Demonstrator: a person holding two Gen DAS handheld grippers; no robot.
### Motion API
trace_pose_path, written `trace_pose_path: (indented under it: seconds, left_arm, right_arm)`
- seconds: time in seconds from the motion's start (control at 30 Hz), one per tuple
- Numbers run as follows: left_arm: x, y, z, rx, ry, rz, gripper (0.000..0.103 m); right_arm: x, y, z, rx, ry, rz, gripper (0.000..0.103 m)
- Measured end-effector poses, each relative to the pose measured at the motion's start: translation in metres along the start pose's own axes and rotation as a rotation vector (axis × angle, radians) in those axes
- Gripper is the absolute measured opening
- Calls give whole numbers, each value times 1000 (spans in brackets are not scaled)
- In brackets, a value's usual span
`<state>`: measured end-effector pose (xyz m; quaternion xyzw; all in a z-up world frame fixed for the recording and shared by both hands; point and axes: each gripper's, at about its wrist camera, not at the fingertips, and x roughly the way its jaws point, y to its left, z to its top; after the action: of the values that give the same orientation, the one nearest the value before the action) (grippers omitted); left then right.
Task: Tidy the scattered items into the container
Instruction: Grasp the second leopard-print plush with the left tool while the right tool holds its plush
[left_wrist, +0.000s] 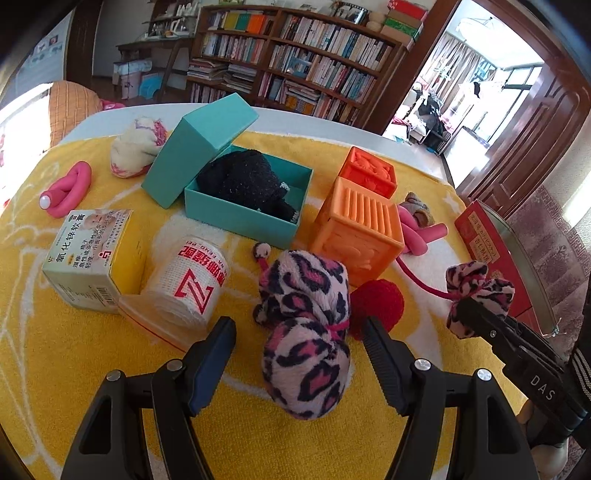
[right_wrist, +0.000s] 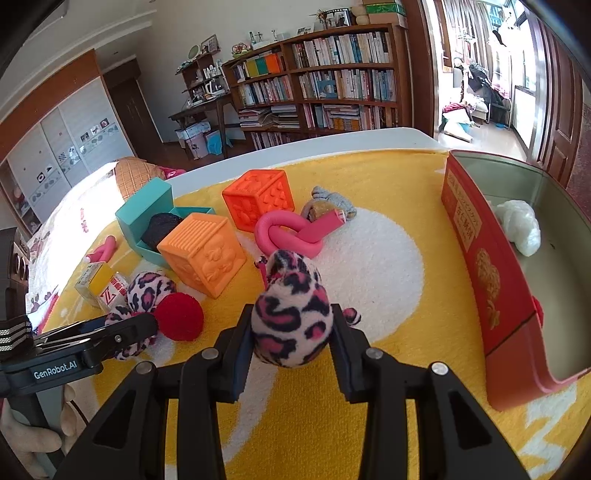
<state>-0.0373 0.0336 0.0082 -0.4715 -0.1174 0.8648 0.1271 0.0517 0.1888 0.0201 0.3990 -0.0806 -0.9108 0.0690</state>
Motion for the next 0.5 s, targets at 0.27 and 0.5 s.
trace_pose_path:
  seconds: [0.27, 0.5]
  left_arm:
    - [1, -2, -3, 1, -39, 21, 54]
    - [-19, 5, -5, -37, -81, -3, 48]
  right_arm:
    - [-2, -1, -1, 3, -5, 2, 42]
    - [-5, 0, 0, 3, -21, 5, 42]
